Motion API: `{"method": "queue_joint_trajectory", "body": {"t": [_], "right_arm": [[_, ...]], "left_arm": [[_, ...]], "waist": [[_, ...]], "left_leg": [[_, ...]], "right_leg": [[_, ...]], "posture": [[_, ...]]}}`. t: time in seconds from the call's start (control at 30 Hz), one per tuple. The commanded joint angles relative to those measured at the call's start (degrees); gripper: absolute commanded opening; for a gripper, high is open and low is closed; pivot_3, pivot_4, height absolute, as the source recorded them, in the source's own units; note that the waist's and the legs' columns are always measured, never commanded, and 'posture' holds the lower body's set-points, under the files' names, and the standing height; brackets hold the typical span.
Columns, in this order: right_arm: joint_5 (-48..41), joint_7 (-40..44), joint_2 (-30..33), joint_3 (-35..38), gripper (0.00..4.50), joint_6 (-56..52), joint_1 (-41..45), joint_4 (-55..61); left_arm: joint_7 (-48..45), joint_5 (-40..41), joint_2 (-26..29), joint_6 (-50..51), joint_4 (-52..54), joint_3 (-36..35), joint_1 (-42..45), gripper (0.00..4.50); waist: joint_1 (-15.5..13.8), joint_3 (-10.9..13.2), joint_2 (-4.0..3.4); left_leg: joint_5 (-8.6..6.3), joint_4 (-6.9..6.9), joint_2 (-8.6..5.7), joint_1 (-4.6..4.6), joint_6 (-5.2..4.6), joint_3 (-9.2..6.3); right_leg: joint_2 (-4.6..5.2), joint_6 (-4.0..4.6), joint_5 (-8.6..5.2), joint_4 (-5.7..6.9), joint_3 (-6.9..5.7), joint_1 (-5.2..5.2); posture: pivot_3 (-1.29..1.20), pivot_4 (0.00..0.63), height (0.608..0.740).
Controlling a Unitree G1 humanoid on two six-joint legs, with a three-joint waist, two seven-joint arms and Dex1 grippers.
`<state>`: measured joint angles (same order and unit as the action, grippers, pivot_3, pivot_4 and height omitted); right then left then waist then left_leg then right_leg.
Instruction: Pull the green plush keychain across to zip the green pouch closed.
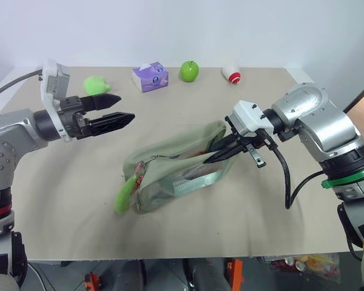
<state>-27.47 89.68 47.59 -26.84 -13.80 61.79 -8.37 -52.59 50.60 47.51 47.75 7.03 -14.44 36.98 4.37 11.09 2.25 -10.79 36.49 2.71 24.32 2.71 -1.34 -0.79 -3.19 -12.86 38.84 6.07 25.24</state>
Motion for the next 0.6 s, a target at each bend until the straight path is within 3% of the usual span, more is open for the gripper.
{"method": "queue_joint_trajectory", "body": {"t": [0.03,0.27,0.6], "right_arm": [[-1.22,-2.51,-3.86,6.23,0.03,-7.89,6.53,-4.31],[7.06,-7.58,-6.05,6.99,0.03,-14.59,12.45,-10.60],[11.81,-2.76,-2.02,7.80,0.03,-13.78,8.81,-4.46]], "left_arm": [[0.38,0.70,-0.25,-0.92,1.63,-2.28,-0.21,4.50],[1.35,1.97,-0.88,-0.47,1.86,-4.21,-0.25,4.50],[1.30,2.31,-0.37,-0.47,1.69,-4.76,-0.21,4.50]], "waist": [[0.18,0.00,-0.01],[-0.08,0.02,-0.02],[-0.08,0.03,-0.04]], "left_leg": [[0.01,0.02,0.00,0.00,0.00,0.02],[0.08,-0.02,0.02,0.02,-0.04,-0.20],[0.08,-0.06,-0.03,0.13,-0.04,-0.27]], "right_leg": [[0.00,0.01,0.01,0.06,0.02,0.03],[-0.10,0.15,-0.05,0.19,-0.12,0.06],[-0.06,0.12,-0.12,0.18,-0.16,0.09]], "posture": [[0.00,0.150,0.740],[0.00,0.150,0.740],[0.00,0.150,0.740]]}}
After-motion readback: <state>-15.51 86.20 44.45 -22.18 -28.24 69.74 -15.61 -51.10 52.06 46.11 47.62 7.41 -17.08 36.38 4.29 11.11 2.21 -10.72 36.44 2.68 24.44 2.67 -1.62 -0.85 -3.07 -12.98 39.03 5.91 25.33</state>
